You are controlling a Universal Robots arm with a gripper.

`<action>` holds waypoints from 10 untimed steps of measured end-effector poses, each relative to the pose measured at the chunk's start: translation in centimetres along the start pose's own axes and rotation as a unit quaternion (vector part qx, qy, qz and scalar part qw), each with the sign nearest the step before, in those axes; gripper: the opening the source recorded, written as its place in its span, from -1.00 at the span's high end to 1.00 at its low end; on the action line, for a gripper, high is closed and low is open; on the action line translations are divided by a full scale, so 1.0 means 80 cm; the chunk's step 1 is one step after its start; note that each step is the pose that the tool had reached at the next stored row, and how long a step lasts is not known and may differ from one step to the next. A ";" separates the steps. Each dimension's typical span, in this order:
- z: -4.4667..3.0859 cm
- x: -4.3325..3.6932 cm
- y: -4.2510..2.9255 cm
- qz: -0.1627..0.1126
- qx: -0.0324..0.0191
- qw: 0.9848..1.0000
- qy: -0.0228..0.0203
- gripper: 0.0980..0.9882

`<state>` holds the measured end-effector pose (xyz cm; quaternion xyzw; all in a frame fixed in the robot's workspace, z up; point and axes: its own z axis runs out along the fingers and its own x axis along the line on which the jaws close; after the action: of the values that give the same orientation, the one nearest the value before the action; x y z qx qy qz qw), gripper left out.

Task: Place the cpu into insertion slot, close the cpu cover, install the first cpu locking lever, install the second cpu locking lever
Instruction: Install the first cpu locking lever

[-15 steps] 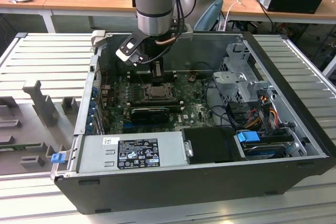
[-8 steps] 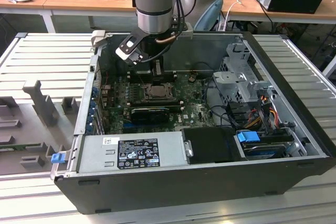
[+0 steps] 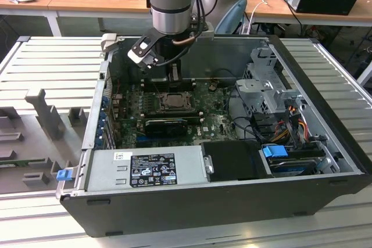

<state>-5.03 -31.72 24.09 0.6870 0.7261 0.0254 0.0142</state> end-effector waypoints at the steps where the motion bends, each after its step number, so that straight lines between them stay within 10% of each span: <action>1: -0.0016 0.000 0.0001 0.000 0.000 1.000 0.000 0.98; 10: -0.0192 0.000 0.0011 0.000 0.000 1.000 0.000 0.98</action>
<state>-5.03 -31.72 25.63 0.6870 0.7260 0.0252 0.0144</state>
